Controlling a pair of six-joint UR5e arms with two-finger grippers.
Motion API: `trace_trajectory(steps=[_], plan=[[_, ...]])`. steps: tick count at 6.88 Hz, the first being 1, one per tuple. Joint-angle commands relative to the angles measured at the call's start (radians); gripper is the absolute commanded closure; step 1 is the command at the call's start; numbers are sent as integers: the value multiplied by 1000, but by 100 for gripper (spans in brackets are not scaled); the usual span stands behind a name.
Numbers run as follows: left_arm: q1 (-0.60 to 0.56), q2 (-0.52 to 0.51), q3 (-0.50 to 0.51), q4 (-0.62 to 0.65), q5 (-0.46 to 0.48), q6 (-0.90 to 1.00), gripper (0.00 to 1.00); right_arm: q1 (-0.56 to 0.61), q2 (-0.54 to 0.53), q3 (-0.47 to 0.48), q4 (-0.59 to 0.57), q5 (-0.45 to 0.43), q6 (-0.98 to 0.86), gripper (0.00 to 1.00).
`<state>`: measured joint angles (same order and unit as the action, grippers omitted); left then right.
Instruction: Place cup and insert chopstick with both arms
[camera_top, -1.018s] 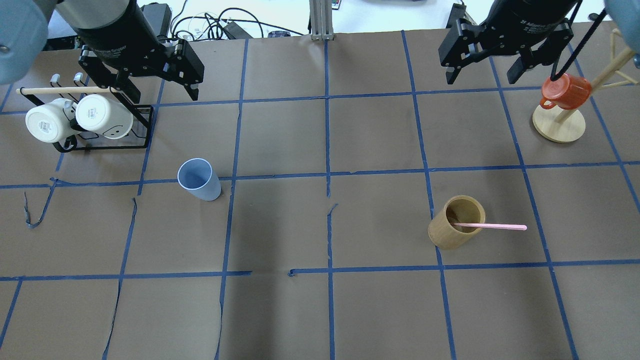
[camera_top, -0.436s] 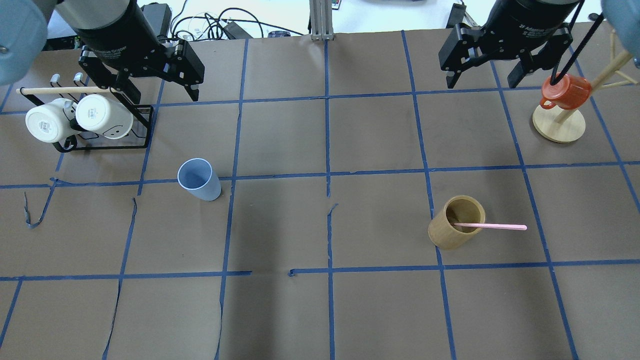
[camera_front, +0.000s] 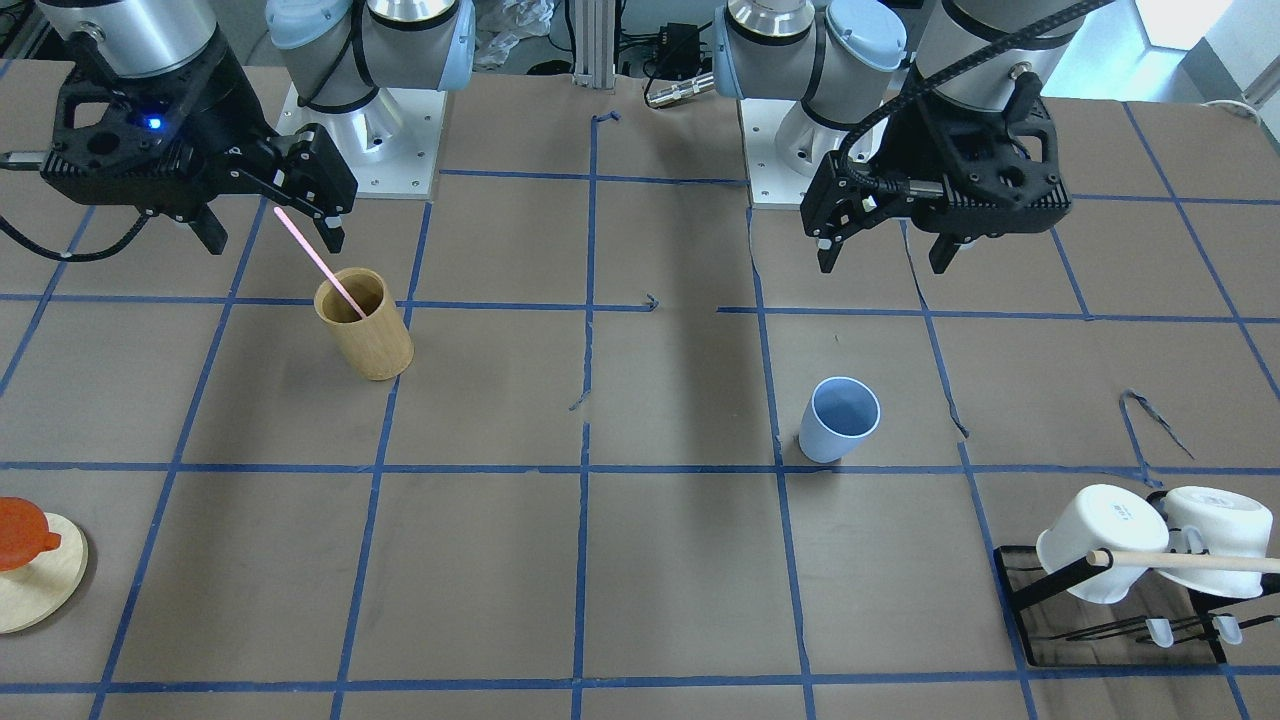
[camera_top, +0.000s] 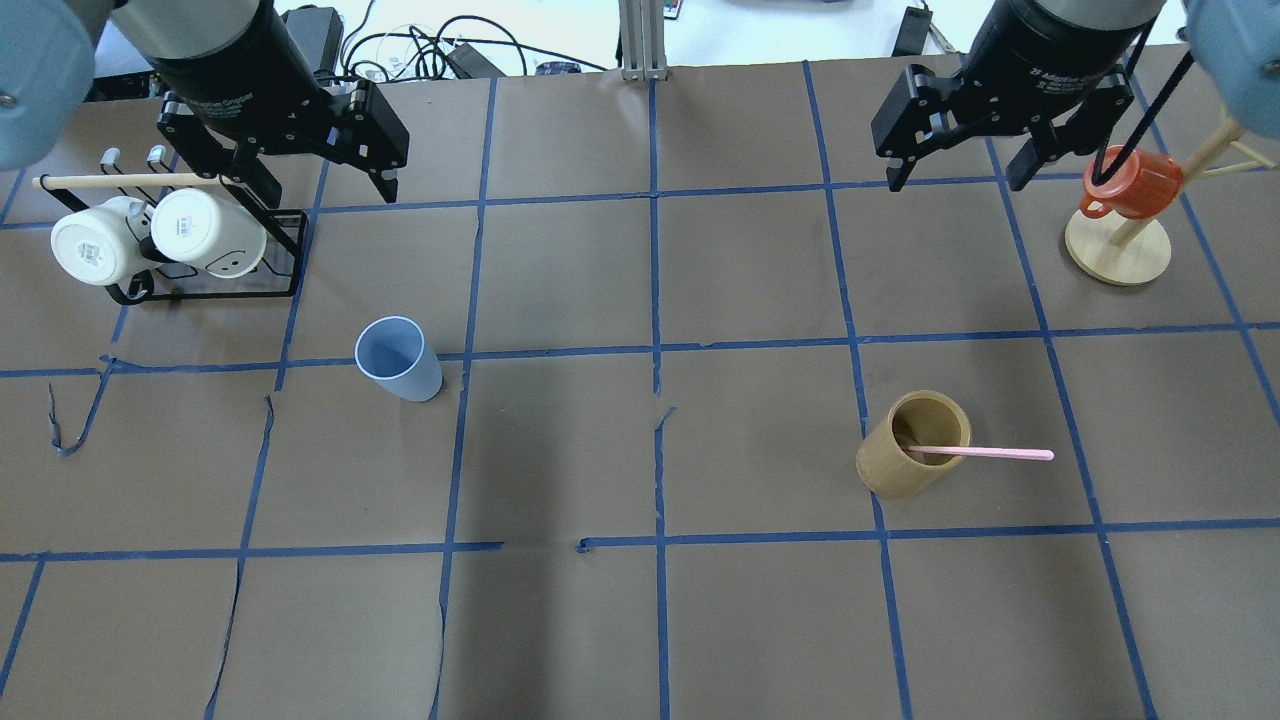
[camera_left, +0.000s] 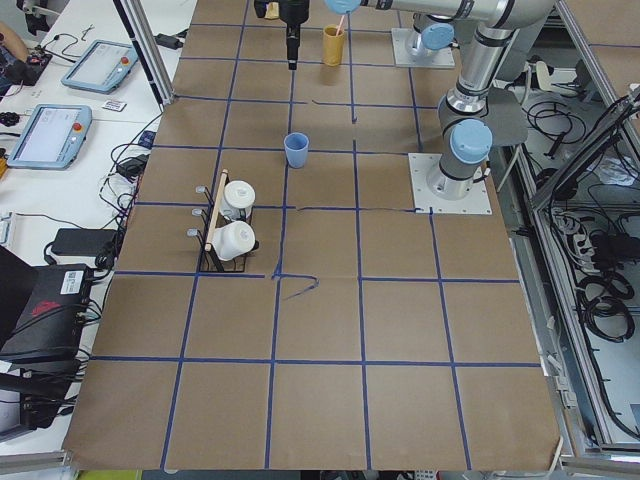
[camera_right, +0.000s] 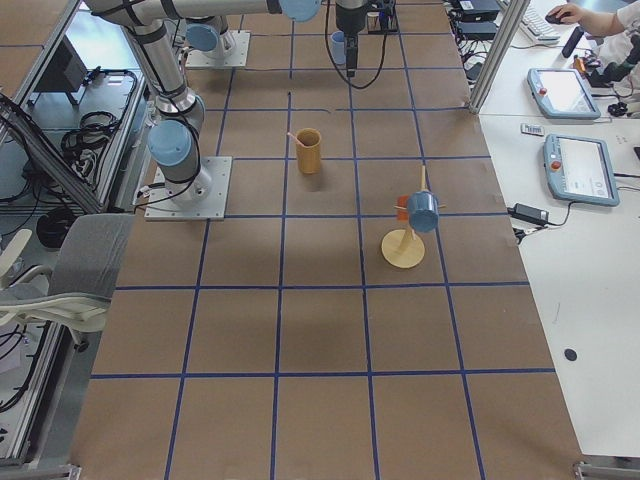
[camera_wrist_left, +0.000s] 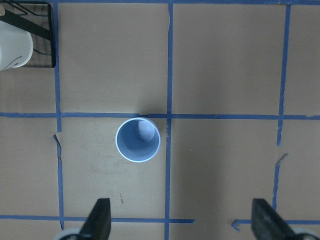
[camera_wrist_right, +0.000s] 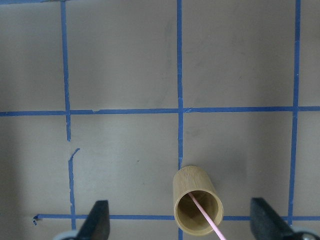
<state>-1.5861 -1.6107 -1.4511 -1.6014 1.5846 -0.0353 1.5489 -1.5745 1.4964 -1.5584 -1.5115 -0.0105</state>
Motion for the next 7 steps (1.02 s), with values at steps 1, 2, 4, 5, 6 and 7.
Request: trace_trajectory(steps=[1, 2, 4, 5, 6, 7], plan=[[2, 0, 0, 0, 0, 0, 0, -1, 1, -24, 0, 19, 7, 0], [0, 0, 1, 0, 0, 0, 0, 0, 4, -47, 18, 4, 4, 0], [2, 0, 1, 1, 0, 0, 0, -1, 2, -57, 9, -6, -3, 0], [2, 0, 0, 0, 0, 0, 0, 0, 2, -58, 20, -6, -29, 0], [2, 0, 0, 0, 0, 0, 0, 0, 4, -47, 61, -15, -146, 0], [2, 0, 0, 0, 0, 0, 0, -3, 13, -45, 57, -22, -275, 0]])
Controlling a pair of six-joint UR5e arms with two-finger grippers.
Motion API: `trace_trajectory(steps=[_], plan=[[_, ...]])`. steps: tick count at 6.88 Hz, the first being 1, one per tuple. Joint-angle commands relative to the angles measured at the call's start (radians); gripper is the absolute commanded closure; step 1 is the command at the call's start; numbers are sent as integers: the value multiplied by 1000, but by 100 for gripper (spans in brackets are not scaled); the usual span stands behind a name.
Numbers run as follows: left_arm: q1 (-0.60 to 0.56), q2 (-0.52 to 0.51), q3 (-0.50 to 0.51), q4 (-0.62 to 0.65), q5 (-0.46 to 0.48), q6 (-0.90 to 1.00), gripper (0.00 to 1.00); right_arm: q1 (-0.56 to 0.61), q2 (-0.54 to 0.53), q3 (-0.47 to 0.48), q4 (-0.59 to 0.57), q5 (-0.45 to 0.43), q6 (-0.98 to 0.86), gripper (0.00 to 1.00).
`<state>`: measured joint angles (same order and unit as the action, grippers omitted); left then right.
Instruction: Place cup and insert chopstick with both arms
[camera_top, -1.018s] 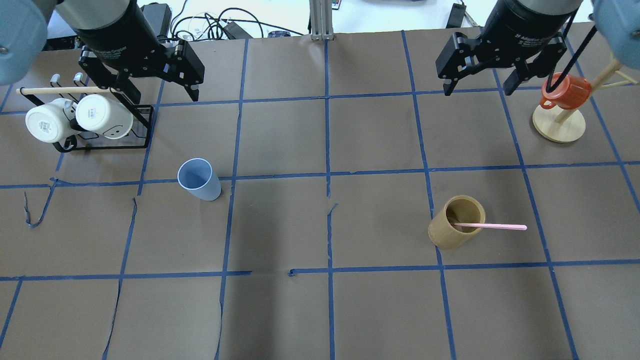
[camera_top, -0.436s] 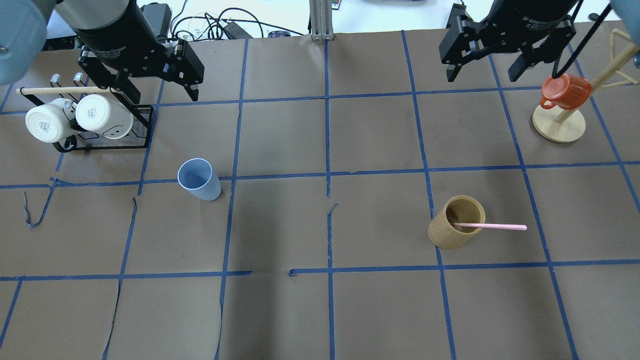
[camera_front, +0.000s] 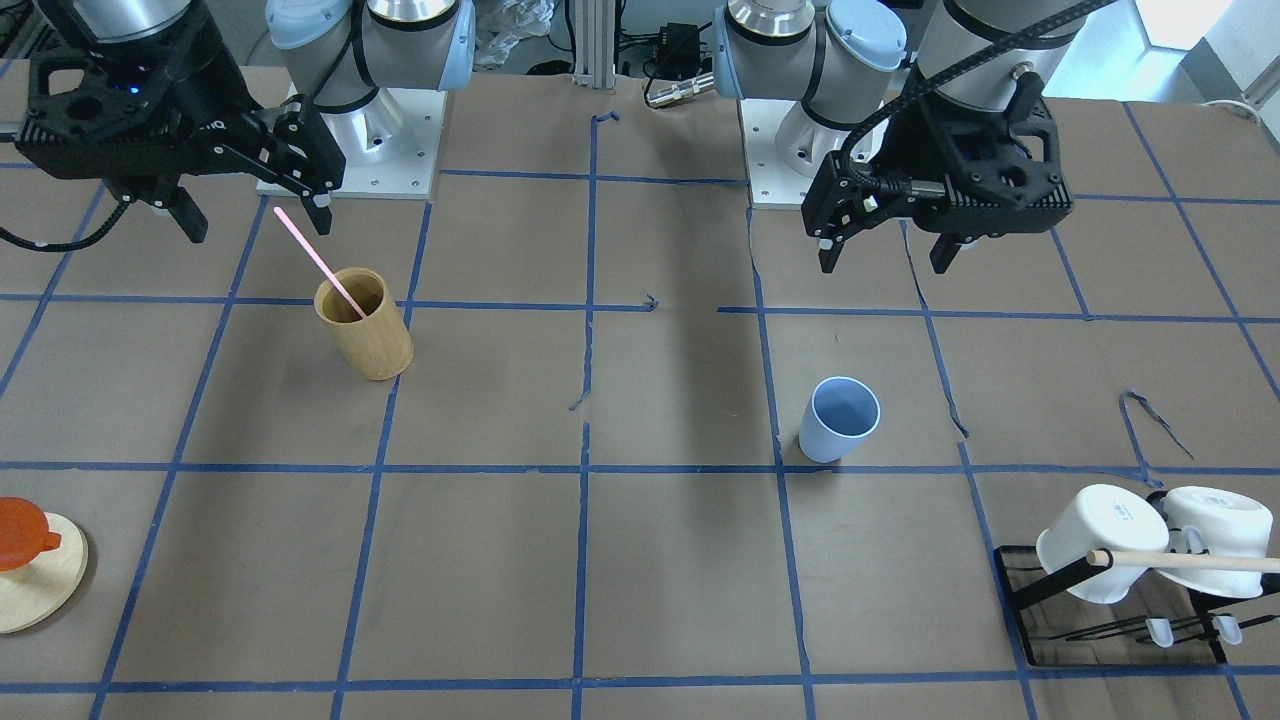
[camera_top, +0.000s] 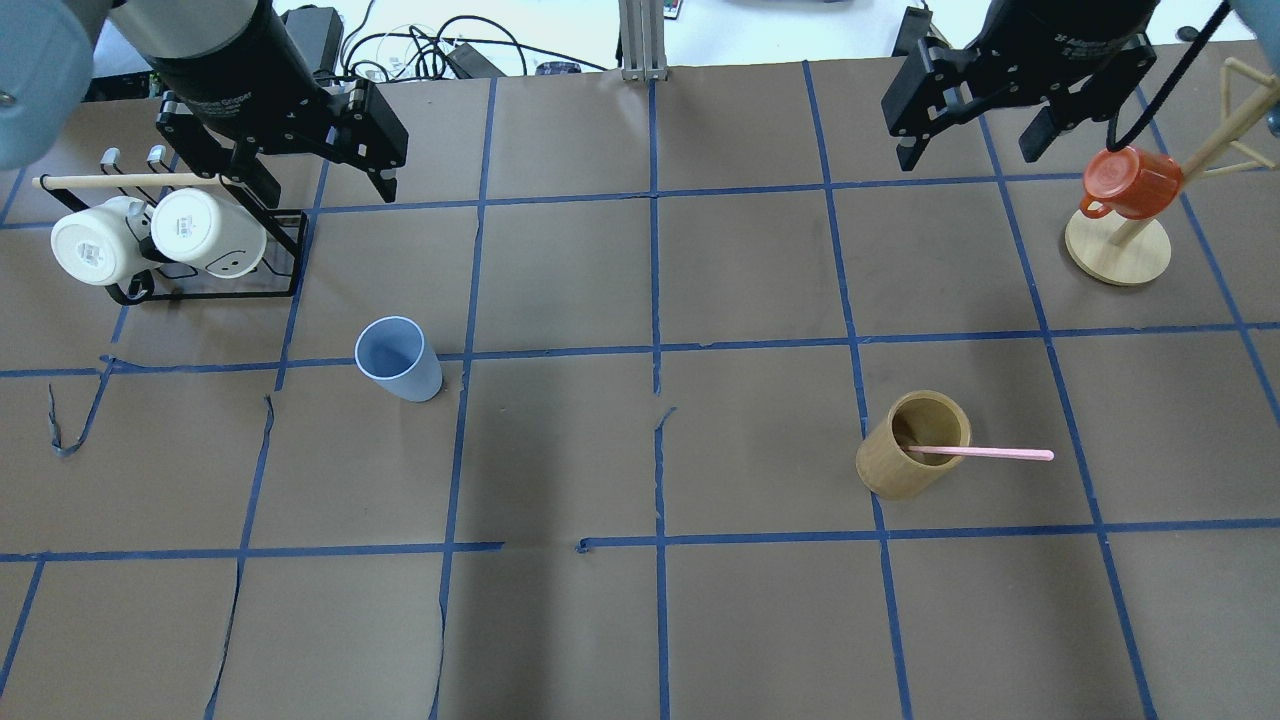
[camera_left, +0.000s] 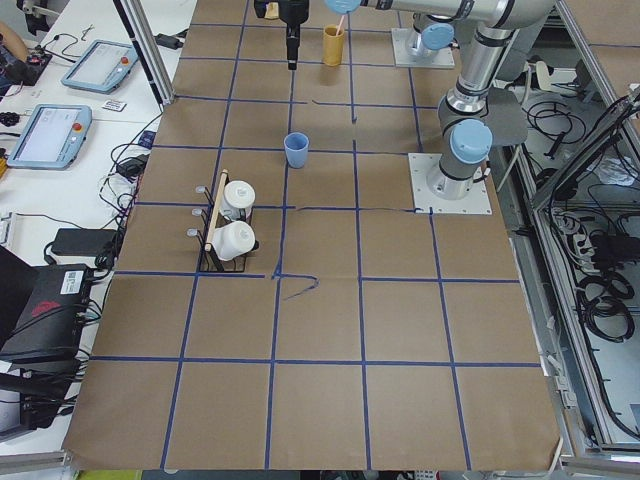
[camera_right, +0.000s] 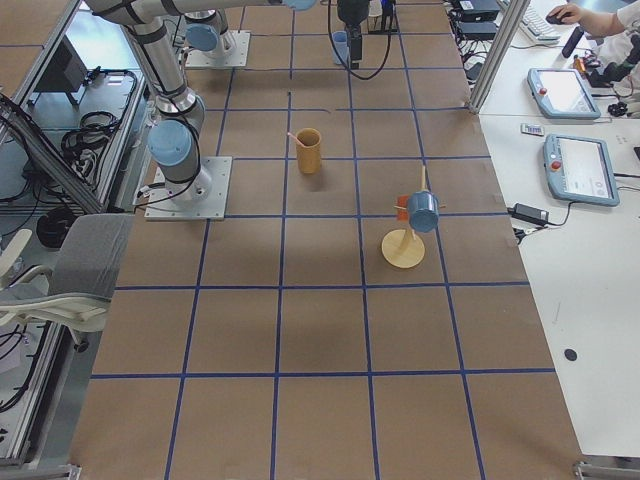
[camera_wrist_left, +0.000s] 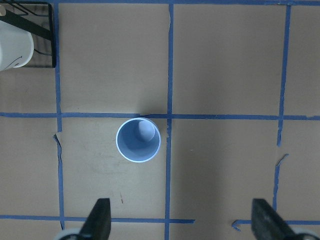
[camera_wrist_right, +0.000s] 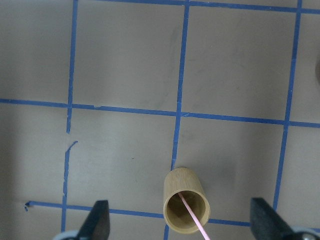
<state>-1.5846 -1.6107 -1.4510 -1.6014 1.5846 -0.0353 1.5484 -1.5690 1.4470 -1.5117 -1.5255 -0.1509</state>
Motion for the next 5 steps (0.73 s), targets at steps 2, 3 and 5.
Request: trace_trajectory(steps=[2, 3, 5], plan=[[0, 0, 0, 0, 0, 0, 0, -2, 6, 42, 5, -5, -273, 0], [0, 0, 1, 0, 0, 0, 0, -4, 1, 73, -33, -24, -380, 0], [0, 0, 0, 0, 0, 0, 0, -5, -2, 142, -67, -41, -534, 0]])
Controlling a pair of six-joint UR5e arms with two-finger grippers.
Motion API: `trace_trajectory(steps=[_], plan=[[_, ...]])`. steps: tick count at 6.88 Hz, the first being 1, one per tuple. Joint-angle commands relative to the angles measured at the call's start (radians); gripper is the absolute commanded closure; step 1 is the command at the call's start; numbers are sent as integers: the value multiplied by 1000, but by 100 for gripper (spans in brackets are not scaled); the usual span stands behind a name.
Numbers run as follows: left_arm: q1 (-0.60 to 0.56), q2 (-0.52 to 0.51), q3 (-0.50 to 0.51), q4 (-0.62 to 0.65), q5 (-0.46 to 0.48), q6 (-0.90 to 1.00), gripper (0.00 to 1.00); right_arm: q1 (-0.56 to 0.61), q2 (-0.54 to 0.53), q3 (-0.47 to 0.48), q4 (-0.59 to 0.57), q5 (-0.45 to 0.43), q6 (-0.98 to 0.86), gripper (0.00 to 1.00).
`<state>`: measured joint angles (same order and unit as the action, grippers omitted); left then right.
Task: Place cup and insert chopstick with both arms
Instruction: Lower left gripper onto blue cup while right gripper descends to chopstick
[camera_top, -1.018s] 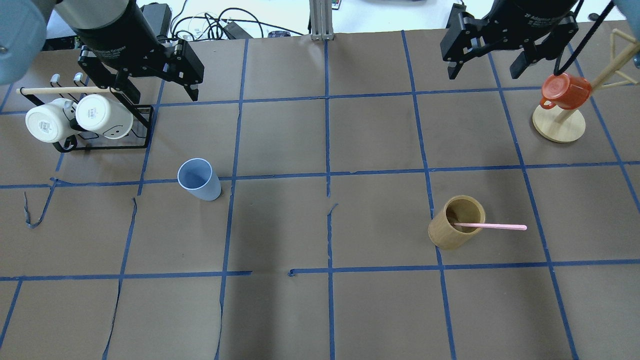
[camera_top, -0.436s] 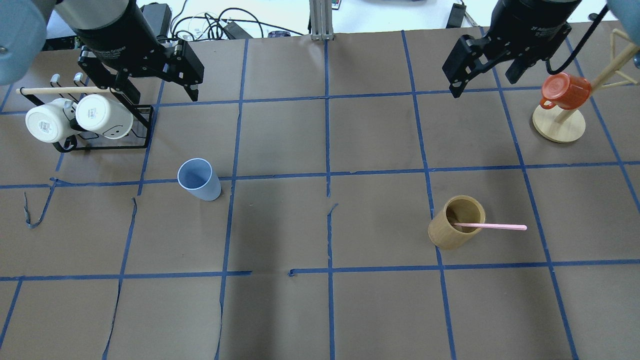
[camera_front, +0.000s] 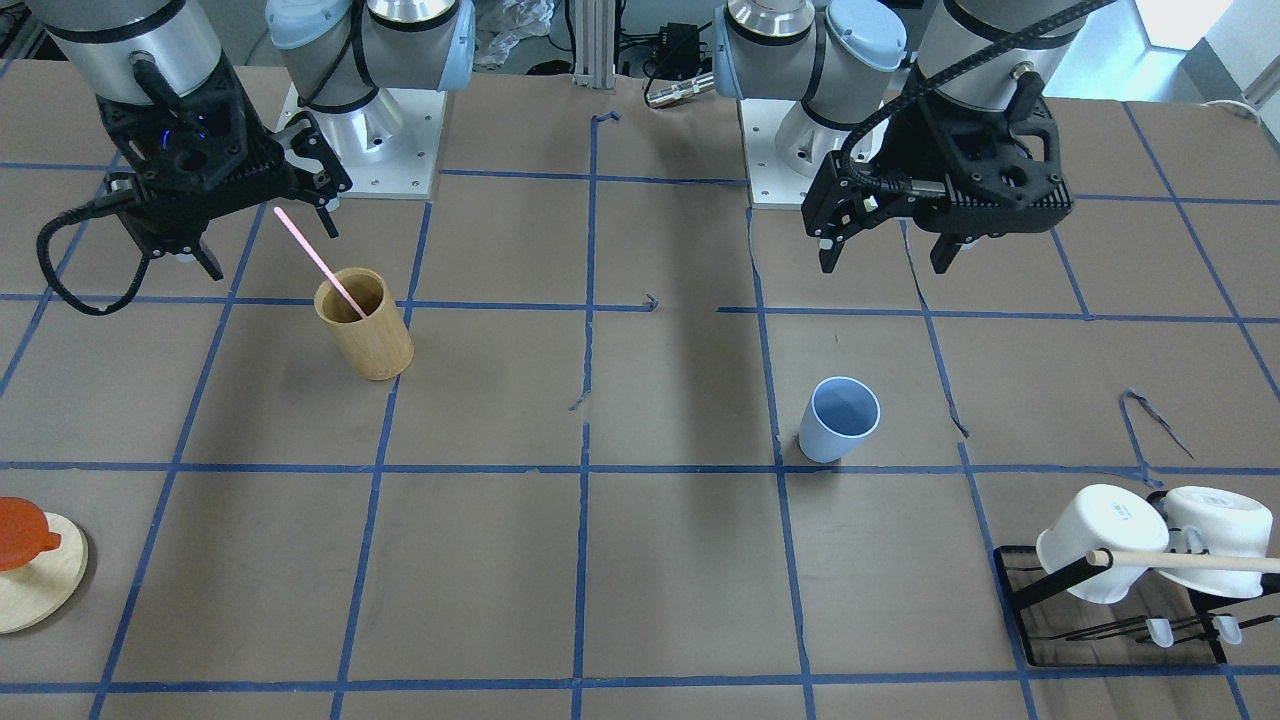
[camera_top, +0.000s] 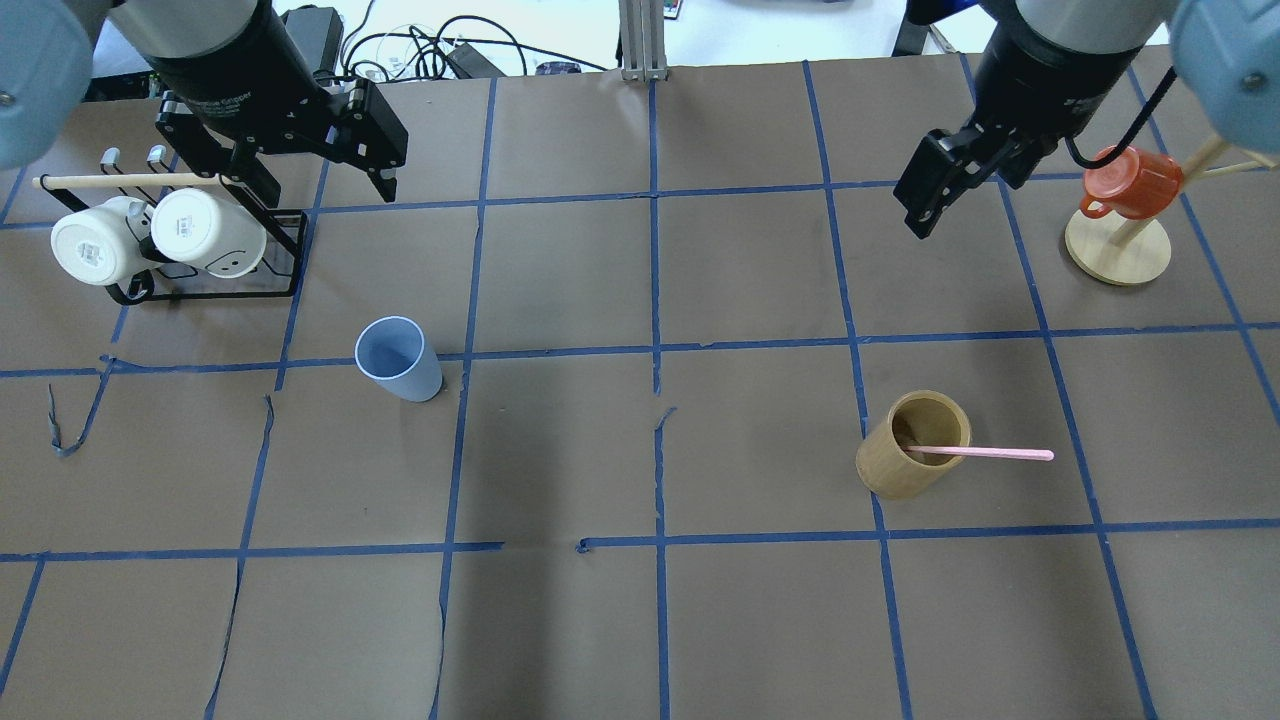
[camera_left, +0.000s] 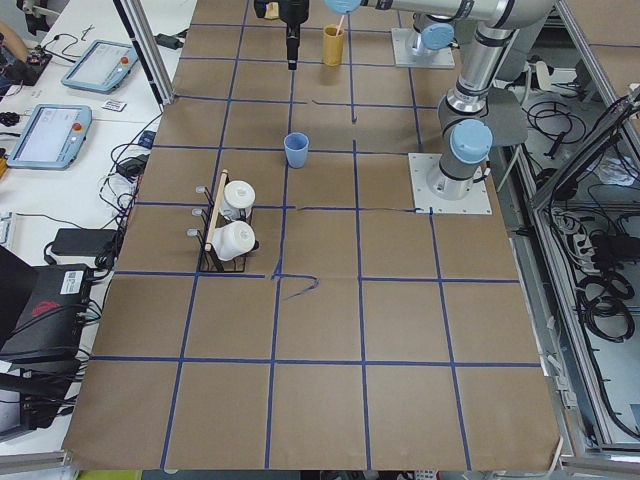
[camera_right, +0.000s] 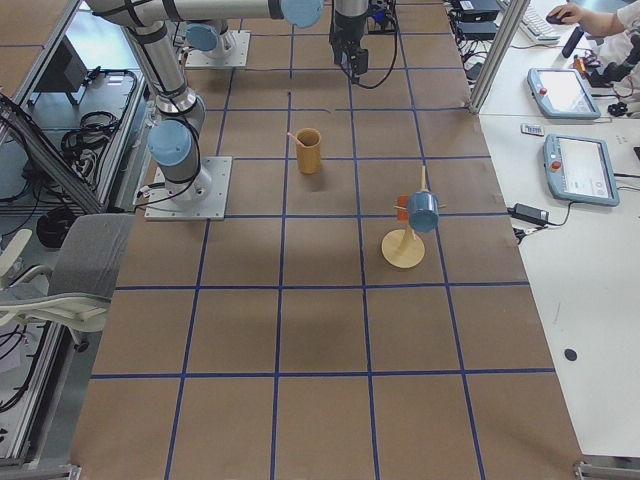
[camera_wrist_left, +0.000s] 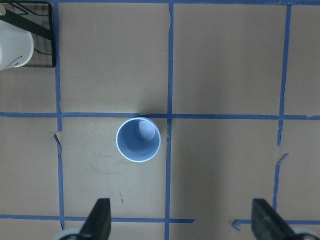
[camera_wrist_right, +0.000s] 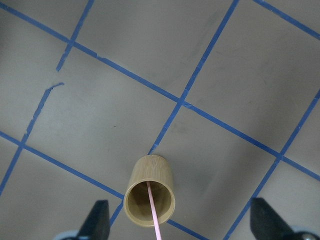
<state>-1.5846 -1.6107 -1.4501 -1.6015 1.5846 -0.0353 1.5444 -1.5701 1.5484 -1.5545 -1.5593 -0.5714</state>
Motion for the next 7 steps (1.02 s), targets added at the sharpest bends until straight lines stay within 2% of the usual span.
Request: trace_trajectory(steps=[1, 3, 5, 6, 7], plan=[[0, 0, -1, 0, 0, 0, 0, -1, -14, 68, -83, 5, -139, 0], [0, 0, -1, 0, 2, 0, 0, -3, -42, 148, -215, -10, -142, 0], [0, 0, -7, -5, 5, 2, 0, -6, -57, 206, -271, -10, -153, 0], [5, -2, -47, 3, 2, 2, 0, -16, -57, 226, -279, -10, -212, 0], [3, -24, -91, 15, 6, 2, 0, -61, -57, 261, -283, -5, -375, 0]])
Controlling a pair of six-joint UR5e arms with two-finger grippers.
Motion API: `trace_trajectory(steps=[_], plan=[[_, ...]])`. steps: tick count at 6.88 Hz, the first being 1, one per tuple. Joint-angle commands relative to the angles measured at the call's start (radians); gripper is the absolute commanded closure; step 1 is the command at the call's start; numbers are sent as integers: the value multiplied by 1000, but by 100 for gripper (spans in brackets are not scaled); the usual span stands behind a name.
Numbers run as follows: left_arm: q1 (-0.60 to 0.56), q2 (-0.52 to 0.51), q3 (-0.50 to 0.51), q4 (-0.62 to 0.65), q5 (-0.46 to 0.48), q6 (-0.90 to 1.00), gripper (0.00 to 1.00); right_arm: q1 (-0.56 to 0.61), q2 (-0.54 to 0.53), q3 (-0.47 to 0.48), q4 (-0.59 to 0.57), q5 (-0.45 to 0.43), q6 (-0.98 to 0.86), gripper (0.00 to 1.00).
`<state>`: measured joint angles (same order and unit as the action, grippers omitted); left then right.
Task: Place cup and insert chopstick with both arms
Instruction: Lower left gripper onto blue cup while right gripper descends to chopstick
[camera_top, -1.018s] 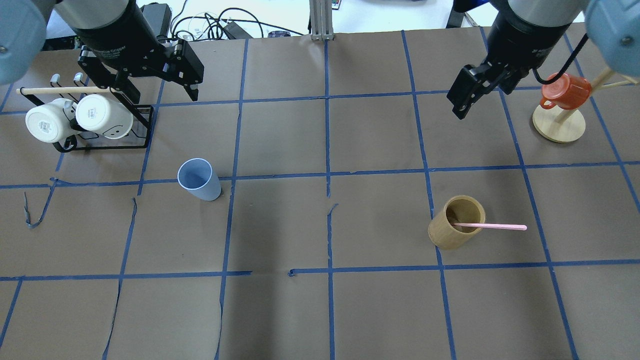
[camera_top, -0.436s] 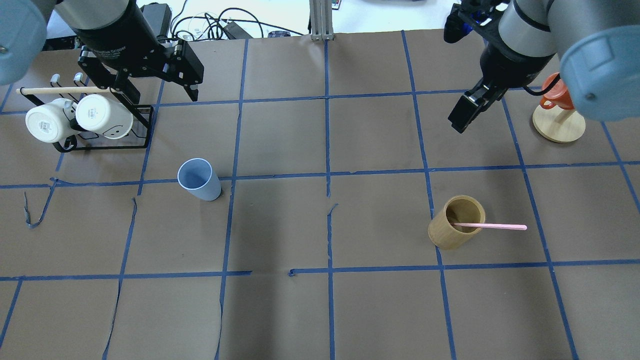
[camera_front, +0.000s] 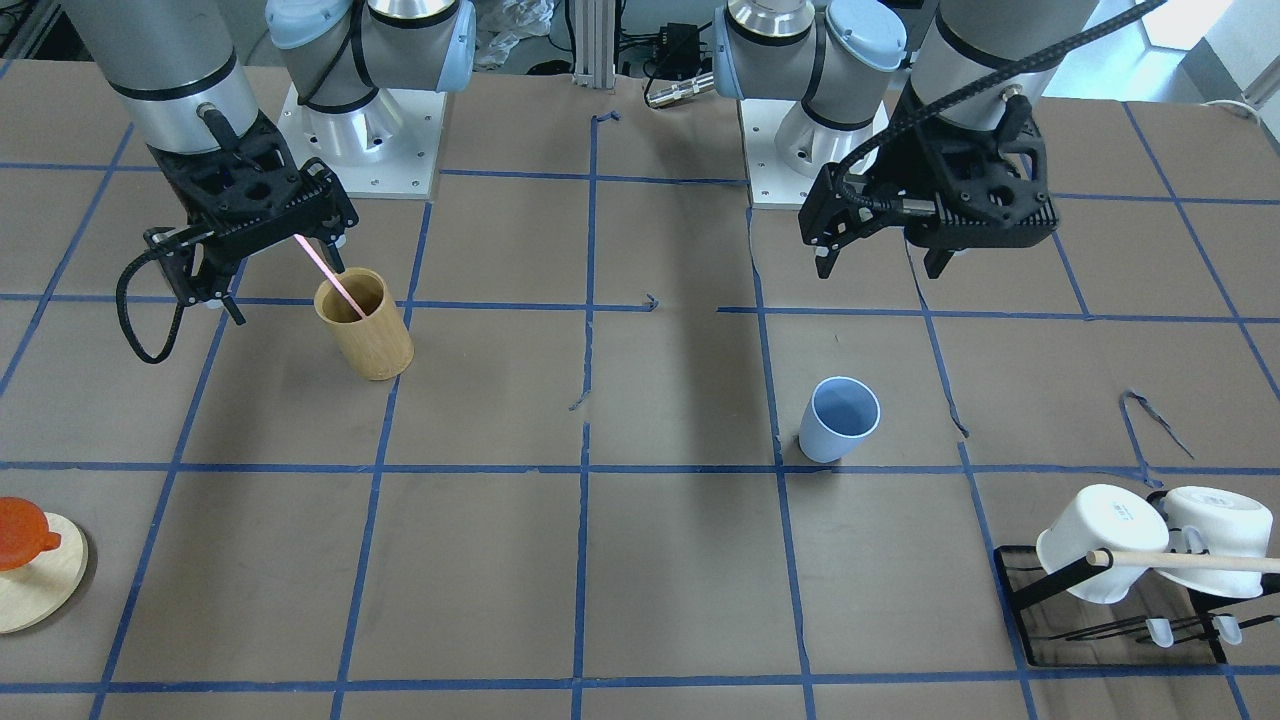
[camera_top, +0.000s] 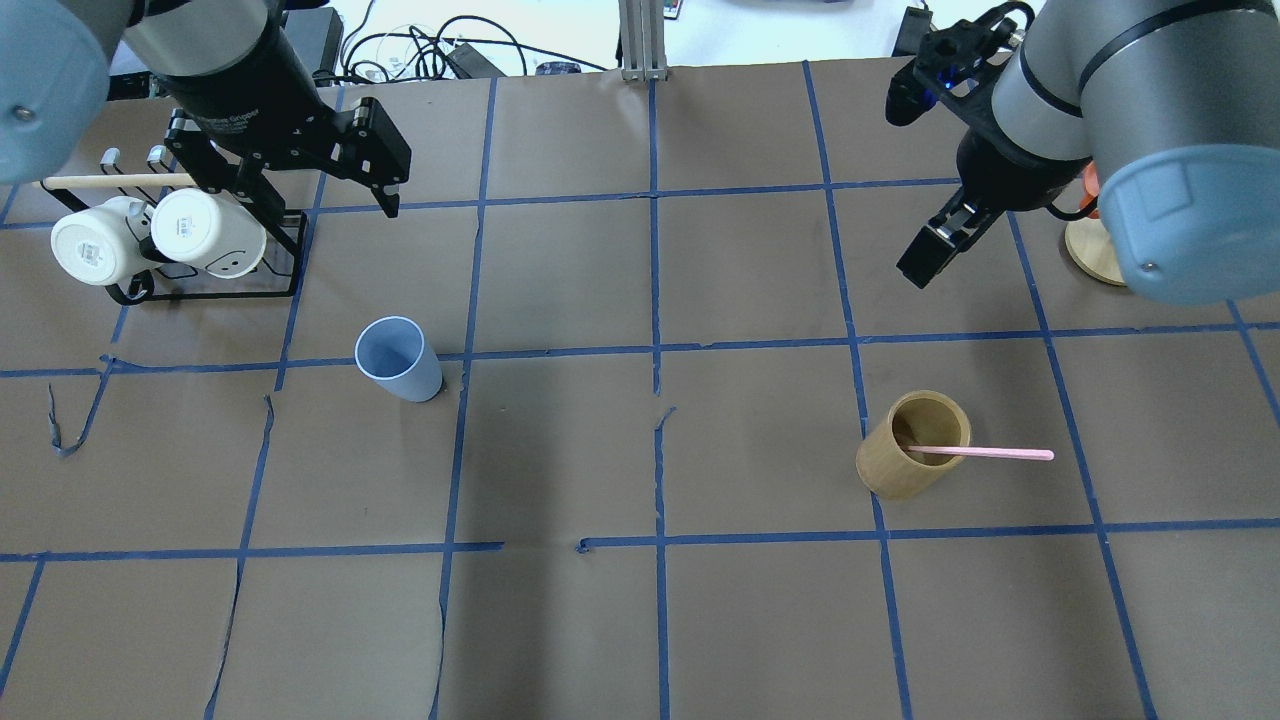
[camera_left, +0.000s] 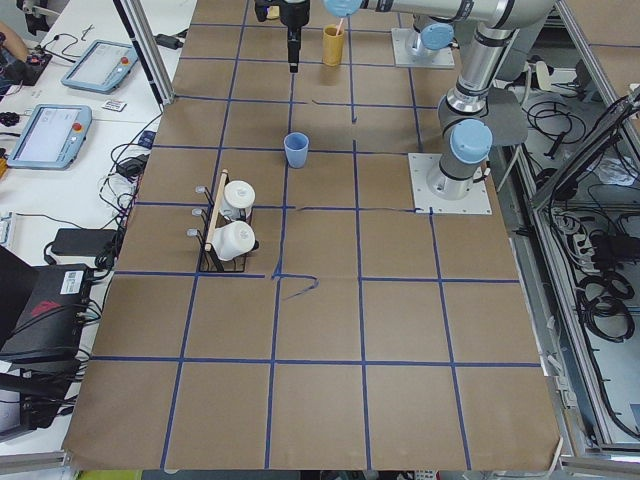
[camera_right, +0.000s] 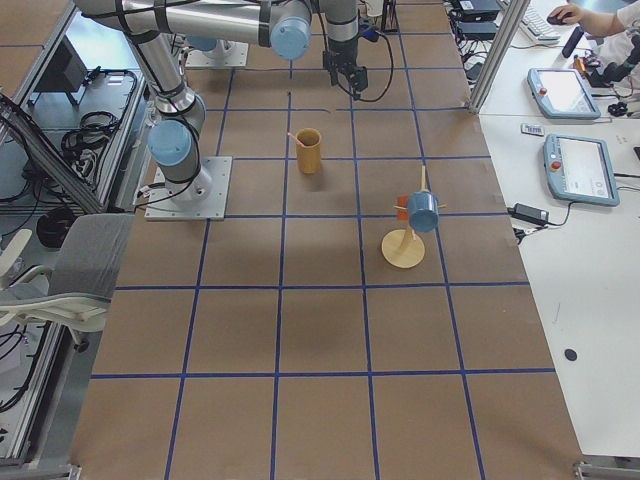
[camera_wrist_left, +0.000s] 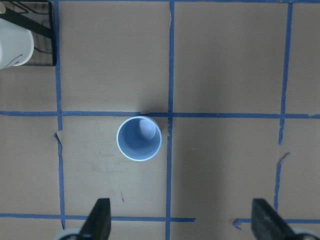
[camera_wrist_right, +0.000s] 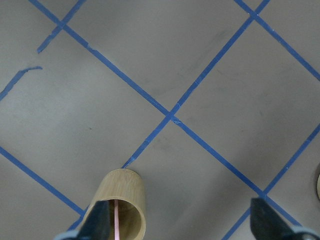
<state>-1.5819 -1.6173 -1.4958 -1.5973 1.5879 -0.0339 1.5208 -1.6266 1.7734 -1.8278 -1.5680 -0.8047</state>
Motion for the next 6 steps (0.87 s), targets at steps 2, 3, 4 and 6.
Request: trace_trajectory(steps=[2, 3, 4, 6], plan=[[2, -53, -174, 95, 7, 0, 0, -86, -80, 156, -2, 9, -265, 0], [11, -68, -278, 264, 7, 3, 0, -91, -134, 255, -39, 0, -248, 0], [11, -91, -360, 402, 7, 17, 0, -93, -172, 340, -110, 0, -238, 0], [11, -122, -396, 425, 7, 16, 0, -94, -174, 389, -171, -33, -246, 0]])
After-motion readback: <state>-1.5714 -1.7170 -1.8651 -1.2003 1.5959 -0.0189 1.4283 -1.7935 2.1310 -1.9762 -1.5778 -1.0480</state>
